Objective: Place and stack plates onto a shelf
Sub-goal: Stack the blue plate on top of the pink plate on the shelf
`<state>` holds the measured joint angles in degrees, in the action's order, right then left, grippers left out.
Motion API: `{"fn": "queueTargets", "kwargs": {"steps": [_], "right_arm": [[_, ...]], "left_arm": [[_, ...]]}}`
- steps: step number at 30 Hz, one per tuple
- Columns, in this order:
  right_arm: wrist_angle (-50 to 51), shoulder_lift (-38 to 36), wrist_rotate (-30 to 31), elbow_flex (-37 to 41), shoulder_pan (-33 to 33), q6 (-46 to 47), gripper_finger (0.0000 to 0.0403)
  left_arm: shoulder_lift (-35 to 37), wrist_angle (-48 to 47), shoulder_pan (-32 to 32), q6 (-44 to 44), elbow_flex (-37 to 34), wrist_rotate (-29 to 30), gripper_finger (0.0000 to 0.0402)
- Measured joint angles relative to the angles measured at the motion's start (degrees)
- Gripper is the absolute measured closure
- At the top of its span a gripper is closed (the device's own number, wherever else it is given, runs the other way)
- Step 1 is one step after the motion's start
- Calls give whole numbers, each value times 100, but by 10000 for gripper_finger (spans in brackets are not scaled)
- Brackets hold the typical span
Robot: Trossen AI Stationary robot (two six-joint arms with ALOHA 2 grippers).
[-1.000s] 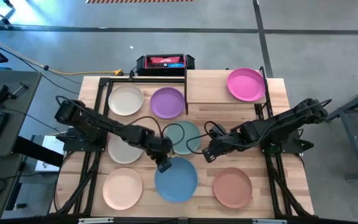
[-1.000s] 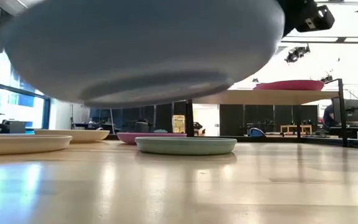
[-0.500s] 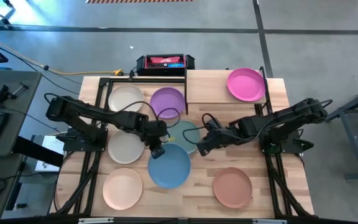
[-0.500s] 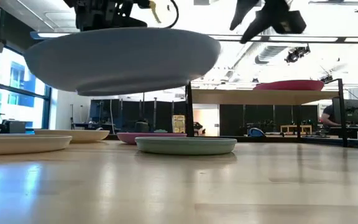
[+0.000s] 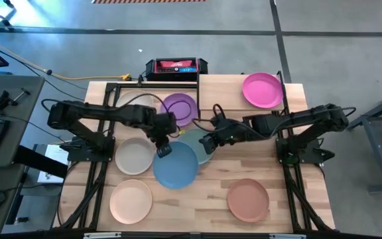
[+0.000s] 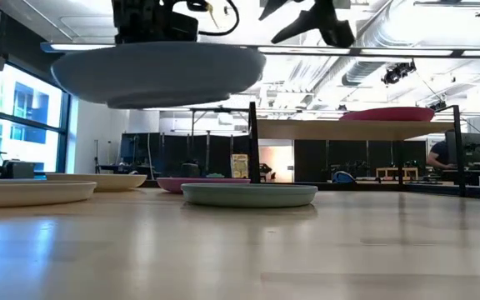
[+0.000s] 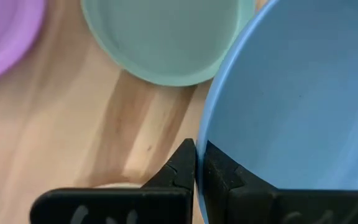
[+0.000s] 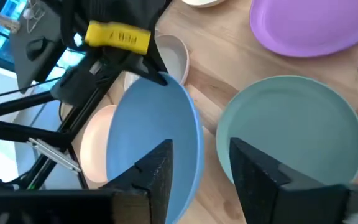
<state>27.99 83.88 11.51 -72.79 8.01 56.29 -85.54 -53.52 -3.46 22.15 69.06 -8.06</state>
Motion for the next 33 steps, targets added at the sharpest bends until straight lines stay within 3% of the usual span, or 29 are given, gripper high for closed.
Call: {"fn": "queueTargets", "kwargs": {"steps": [6,13,20,33], "right_arm": [[-156,0,-14,-51,-15,-270,280],[16,0,269,-634,-67,-1638,281],[241,2,184,-1062,-408,-2867,281],[1891,207,-26,-1174,-1241,-2283,281]], "left_arm": [[-2,-199,-333,-325,242,12,401],[-2,-198,-730,-428,390,13,401],[-2,-193,-955,-115,456,16,401],[-2,-189,-971,813,456,336,401]]}}
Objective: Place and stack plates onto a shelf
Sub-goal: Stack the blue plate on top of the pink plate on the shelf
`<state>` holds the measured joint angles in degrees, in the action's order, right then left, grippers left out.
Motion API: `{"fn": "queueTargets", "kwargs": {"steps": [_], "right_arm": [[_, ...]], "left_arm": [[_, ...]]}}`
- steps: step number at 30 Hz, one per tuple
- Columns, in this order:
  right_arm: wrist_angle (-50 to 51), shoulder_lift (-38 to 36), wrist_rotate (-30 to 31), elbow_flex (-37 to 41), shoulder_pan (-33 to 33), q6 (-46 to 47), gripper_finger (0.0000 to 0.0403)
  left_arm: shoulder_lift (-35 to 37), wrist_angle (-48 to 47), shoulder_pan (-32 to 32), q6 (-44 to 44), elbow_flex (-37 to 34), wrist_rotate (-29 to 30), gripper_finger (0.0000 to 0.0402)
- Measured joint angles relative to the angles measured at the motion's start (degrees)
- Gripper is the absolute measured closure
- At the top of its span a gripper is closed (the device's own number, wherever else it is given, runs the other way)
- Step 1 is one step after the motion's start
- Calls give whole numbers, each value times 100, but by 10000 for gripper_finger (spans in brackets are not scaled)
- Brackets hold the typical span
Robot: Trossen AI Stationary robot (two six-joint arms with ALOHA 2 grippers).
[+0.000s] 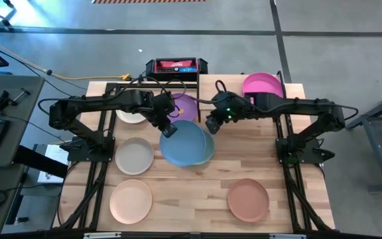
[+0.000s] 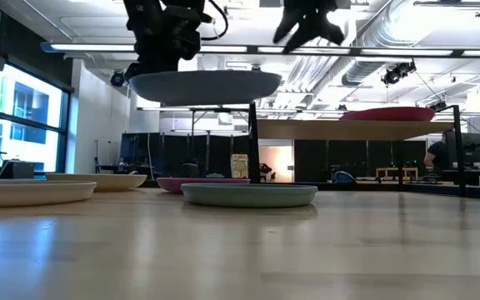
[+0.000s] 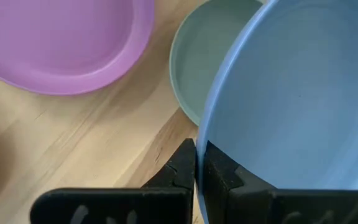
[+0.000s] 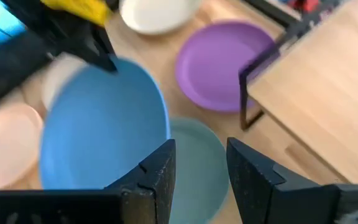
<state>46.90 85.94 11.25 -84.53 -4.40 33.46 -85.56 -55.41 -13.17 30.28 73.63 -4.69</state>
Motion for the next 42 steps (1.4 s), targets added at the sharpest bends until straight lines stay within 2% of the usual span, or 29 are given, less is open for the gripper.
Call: {"fn": "queueTargets", "kwargs": {"steps": [8,20,32,36,42], "right_arm": [[80,470,-276,0,112,222,281],[129,850,-249,2,479,889,281],[436,1010,-187,4,494,1304,285],[430,1017,-238,4,494,1346,313],[480,1017,-245,4,492,1473,385]], "left_arm": [[0,21,-10,238,0,85,401],[-2,127,-10,270,0,108,401],[-4,297,-10,256,0,110,401],[-4,351,-10,255,0,111,401],[-4,609,-10,296,-2,114,400]]}}
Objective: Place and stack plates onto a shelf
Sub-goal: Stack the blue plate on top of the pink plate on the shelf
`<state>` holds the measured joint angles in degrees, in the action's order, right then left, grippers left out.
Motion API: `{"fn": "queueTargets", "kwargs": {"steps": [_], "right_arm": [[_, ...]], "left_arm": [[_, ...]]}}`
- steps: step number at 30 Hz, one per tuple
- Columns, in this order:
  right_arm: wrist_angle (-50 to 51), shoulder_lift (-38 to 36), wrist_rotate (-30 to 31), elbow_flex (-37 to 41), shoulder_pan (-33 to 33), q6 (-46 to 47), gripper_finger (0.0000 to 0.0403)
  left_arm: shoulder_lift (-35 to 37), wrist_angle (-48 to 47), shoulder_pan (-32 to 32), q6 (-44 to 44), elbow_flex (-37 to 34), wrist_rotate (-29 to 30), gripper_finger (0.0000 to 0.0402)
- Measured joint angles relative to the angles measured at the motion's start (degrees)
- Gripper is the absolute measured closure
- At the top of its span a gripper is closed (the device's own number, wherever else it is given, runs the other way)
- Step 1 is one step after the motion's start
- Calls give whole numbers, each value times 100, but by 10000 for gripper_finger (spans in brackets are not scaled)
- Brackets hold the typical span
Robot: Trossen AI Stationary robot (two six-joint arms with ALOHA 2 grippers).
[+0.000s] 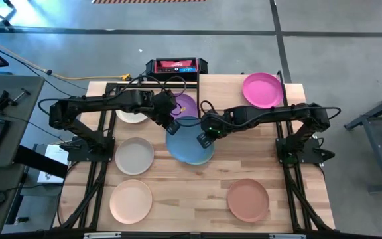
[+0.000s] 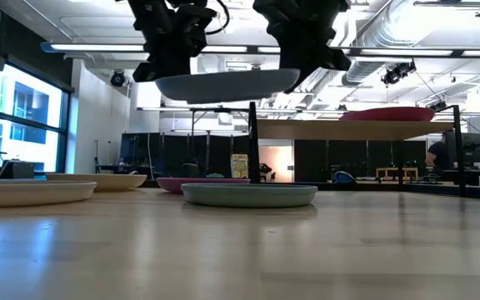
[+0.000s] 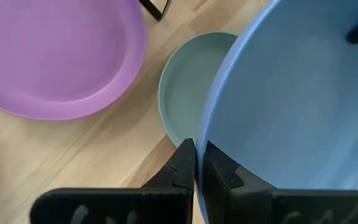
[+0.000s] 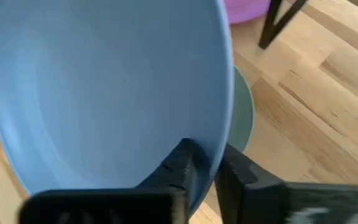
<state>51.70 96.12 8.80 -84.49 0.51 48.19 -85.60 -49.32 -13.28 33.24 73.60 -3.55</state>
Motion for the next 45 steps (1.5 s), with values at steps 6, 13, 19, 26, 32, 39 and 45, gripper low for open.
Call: {"fn": "queueTargets", "kwargs": {"steps": [6,13,19,26,32,39,45], "right_arm": [[39,0,9,0,-2,104,391],[35,0,-32,0,-2,113,400],[67,0,-35,0,0,163,402],[335,-2,-90,1,6,211,403],[393,-20,-210,2,6,224,403],[730,-221,-284,2,6,233,403],[968,-761,-180,2,-59,232,403]], "left_arm": [[0,29,4,14,0,-42,384],[0,96,4,-28,0,-111,359],[0,76,4,-61,0,-159,336],[0,117,0,-235,0,-560,304],[0,144,0,-236,0,-584,286],[143,213,0,-293,0,-595,284],[466,309,0,-304,0,-586,284]]}}
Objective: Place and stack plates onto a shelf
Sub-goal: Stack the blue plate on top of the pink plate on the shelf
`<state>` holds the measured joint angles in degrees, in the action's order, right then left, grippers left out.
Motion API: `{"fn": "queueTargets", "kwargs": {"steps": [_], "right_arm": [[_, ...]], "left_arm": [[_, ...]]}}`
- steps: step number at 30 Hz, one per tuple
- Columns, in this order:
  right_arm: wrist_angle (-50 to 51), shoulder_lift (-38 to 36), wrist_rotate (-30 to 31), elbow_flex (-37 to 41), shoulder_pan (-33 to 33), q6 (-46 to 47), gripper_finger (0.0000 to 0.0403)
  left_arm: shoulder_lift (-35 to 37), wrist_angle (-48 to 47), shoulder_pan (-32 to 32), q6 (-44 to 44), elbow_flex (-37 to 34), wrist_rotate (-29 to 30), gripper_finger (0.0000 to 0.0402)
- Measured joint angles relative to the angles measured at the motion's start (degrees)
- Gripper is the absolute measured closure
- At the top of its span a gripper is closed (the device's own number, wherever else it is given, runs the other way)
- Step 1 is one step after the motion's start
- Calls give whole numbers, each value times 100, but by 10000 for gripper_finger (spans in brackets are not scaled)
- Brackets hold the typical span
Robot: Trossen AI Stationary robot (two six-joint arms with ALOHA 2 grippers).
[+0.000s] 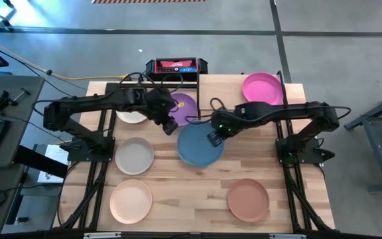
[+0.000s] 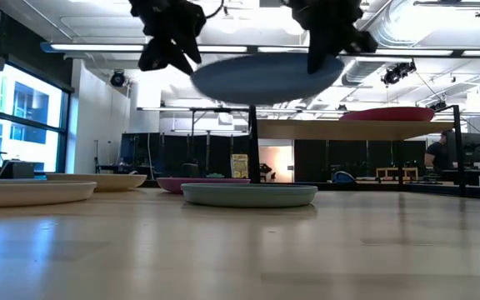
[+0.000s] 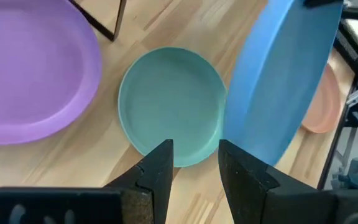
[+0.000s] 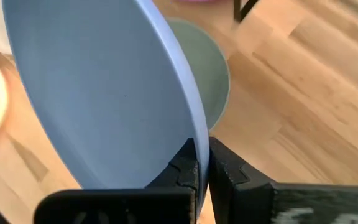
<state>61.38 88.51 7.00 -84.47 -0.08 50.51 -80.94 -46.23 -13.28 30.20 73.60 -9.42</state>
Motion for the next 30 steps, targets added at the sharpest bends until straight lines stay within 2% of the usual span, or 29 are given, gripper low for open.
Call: {"fn": "queueTargets", "kwargs": {"steps": [14,21,30], "right_arm": [[1151,-1775,525,0,-1106,-306,403],[1531,-2510,638,0,-2058,-642,403],[1921,-2979,693,0,-3302,-849,403]], "left_arm": [[113,5,7,2,0,116,284],[113,3,15,20,0,119,284],[113,5,101,65,0,121,284]]}}
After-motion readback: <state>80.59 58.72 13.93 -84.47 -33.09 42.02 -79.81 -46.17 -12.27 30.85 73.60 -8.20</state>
